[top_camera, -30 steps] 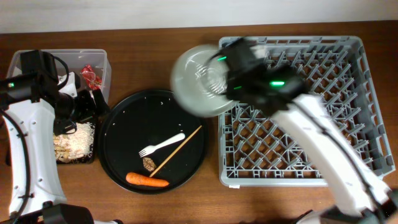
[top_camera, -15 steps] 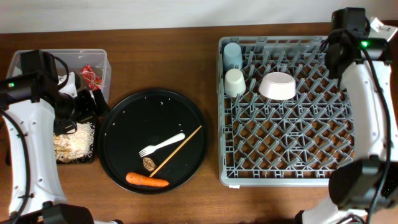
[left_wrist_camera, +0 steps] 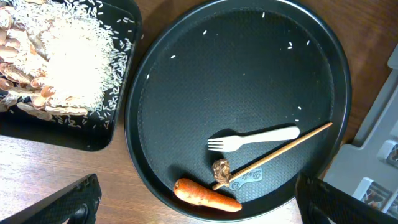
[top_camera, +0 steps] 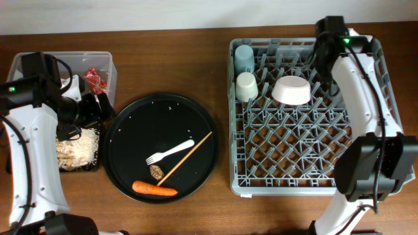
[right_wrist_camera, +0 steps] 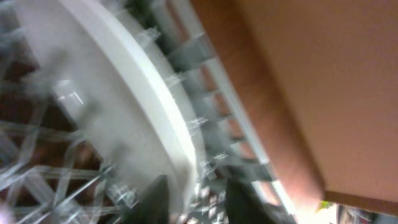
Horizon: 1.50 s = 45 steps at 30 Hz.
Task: Sort waste into correct bins and load items into the dishwasher rack
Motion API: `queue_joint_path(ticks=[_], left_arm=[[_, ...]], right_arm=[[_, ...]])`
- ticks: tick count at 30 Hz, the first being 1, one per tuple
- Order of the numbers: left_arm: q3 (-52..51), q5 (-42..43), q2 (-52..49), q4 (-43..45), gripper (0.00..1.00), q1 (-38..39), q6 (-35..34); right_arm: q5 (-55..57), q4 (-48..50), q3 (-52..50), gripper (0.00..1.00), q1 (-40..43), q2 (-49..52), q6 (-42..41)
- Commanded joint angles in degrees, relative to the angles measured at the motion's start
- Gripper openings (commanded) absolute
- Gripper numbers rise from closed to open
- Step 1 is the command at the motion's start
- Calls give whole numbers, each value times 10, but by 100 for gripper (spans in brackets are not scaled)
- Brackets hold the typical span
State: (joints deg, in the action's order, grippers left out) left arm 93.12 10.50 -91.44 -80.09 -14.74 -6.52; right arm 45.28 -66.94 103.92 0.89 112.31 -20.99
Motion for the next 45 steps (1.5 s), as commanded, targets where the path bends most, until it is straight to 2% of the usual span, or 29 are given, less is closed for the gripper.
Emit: queue_joint_path(ticks=[1,6,9,11,12,14,15,16,23,24,25,26,27,28,30,34,36,39,41,45], left_arm=[[-3,8,4,3,99,1,-3],[-3,8,4,3,99,0,-3],[-3,8,4,3,99,1,-3],[-3,8,4,3,99,1,-3],[-3,8,4,3,99,1,-3],[-3,8,4,5,99,1,-3],[-3,8,4,5,99,1,-3],[-3,8,4,6,99,1,-3],[-3,8,4,7,99,1,-3],[-3,8,4,7,99,1,-3],[-3,8,4,7,99,1,-3],[-3,8,4,5,99,1,-3],[-3,8,4,4,99,1,-3],[-3,8,4,3,99,1,-3],[-3,8,4,-2,99,1,-3],[-3,6,4,-2,99,1,-3],[-3,6,4,-1,99,1,-3],[-3,6,4,-2,99,1,-3],[-3,6,4,-2,99,1,-3],[-3,6,4,-2,99,1,-3]], right_arm=[[-118,-17,1,50,-33,6,-4],[-149,-67,2,52,-44,-37,-24],[-161,-63,2,51,10,-101,-54],[-182,-50,2,34,76,-122,-47],[-206,-38,2,30,113,-125,-22],[-317,11,2,28,191,-116,78],[-351,28,2,23,217,-108,90],[-366,38,2,15,233,-101,90],[-421,83,1,14,260,-1,95],[-489,88,1,13,260,8,141],[-649,88,1,13,260,15,261],[-752,82,1,15,260,16,333],[-804,85,2,16,260,16,341],[-806,82,2,16,260,16,341],[-781,74,2,21,260,16,340],[-666,56,2,27,265,3,261],[-640,52,3,30,265,-35,232],[-662,20,3,37,258,-120,224],[-676,-26,3,41,228,-169,233],[-675,-140,3,43,85,-202,230]])
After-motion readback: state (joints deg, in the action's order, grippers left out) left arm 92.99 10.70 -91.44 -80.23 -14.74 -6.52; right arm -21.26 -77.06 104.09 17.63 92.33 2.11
